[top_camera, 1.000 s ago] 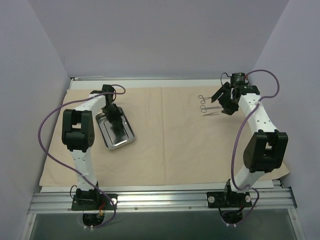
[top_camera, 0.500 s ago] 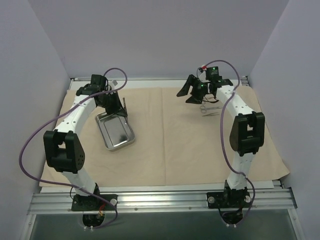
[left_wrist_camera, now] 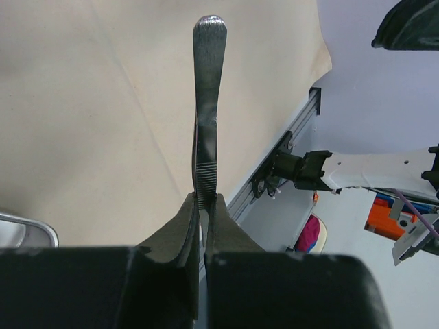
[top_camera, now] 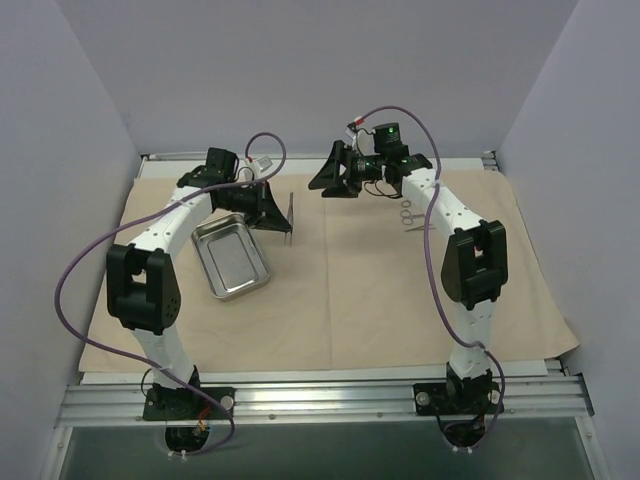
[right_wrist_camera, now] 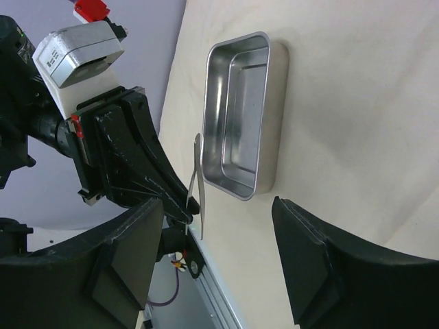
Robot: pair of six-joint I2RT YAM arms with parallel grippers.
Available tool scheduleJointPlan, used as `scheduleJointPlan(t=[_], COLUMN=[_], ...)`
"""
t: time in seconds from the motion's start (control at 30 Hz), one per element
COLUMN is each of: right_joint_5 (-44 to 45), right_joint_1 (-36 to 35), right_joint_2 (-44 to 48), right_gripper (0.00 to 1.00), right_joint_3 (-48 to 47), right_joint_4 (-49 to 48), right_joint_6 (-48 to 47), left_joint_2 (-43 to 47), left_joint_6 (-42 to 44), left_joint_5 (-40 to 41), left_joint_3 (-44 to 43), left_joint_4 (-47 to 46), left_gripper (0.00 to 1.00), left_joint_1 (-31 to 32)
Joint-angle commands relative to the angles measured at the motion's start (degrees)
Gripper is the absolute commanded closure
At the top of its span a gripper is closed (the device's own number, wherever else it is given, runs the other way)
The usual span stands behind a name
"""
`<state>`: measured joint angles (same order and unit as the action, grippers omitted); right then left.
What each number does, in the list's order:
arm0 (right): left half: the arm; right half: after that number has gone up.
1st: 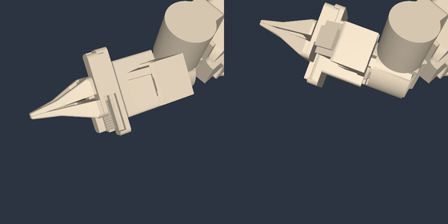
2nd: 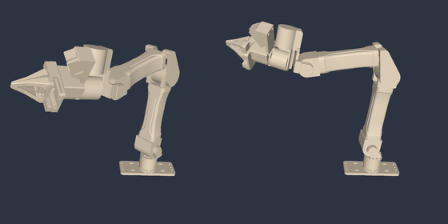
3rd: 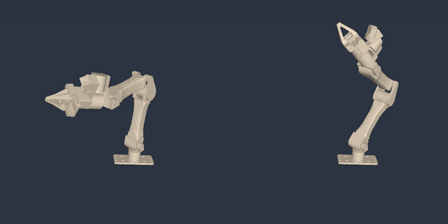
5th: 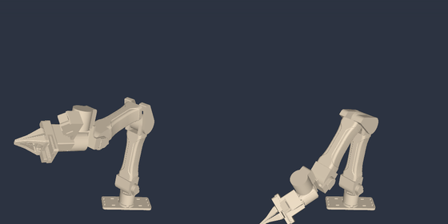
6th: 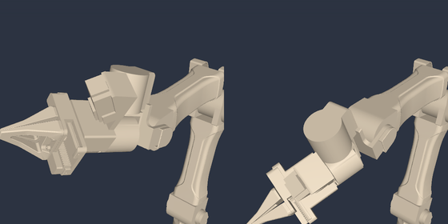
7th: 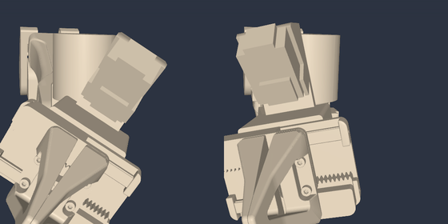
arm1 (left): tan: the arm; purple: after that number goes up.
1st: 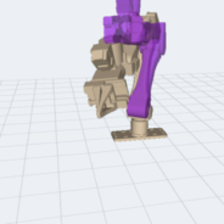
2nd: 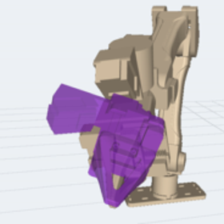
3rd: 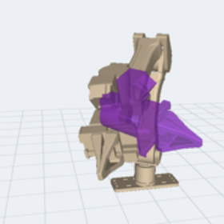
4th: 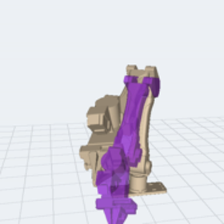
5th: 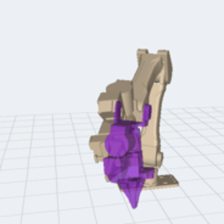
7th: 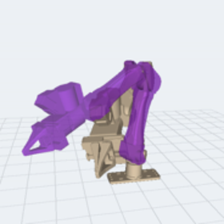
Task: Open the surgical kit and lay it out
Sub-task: Place the medical item in the surgical kit.
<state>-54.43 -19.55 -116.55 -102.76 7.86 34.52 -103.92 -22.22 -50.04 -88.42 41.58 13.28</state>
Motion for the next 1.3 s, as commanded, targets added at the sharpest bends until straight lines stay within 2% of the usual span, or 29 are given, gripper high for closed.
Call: scheduleJointPlan(t=[0.0,0.2,0.53,0.93,1.0,1.03,1.1,1.13,1.2,1.23,1.27], right_joint_5=[-1.81,2.66,2.32,0.91,0.39,0.21,-0.06,-0.41,-1.2,-2.16,-2.6], right_joint_1=[-0.05,-2.15,-3.21,-3.91,-4.0,-4.09,-4.18,-4.09,-4.0,-4.0,-4.0], right_joint_2=[0.27,-3.15,-4.82,-5.62,-5.44,-4.92,-4.13,-3.25,-2.46,-1.58,-1.14], right_gripper=[0.36,0.4,0.44,0.6,0.66,0.79,0.92,0.98,1.0,1.0,1.0], right_joint_3=[-2.18,-9.03,-10.62,-9.92,-9.65,-9.48,-8.43,-7.81,-6.23,-5.62,-5.09], right_joint_4=[0.58,12.52,13.32,13.24,13.06,12.71,11.84,10.7,9.81,8.94,8.41], right_joint_6=[-1.03,-7.89,-8.24,-7.81,-7.8,-7.89,-7.72,-7.02,-6.58,-6.49,-6.31], left_joint_2=[-1.02,-3.83,-6.29,-6.74,-6.39,-6.3,-5.86,-5.68,-4.02,-3.49,-2.79], left_joint_6=[1.04,0.33,1.83,2.09,2.09,2.26,2.35,2.62,2.88,3.14,3.58], left_joint_5=[-3.48,-4.28,-3.22,-3.22,-3.05,-2.78,-2.43,-2.17,-0.68,-0.58,-1.45], left_joint_3=[-4.21,-7.29,-10.8,-13.44,-13.36,-13.01,-12.48,-12.04,-10.02,-9.23,-7.48], left_joint_4=[-1.59,-1.51,1.66,2.98,2.98,3.06,3.41,3.77,3.16,2.72,2.02], left_gripper=[0.98,0.98,0.98,0.98,0.98,0.98,0.96,0.77,0.47,0.27,0.23], left_joint_1=[0.96,2.72,4.65,5.97,6.23,6.49,6.59,6.5,6.32,6.23,6.06])
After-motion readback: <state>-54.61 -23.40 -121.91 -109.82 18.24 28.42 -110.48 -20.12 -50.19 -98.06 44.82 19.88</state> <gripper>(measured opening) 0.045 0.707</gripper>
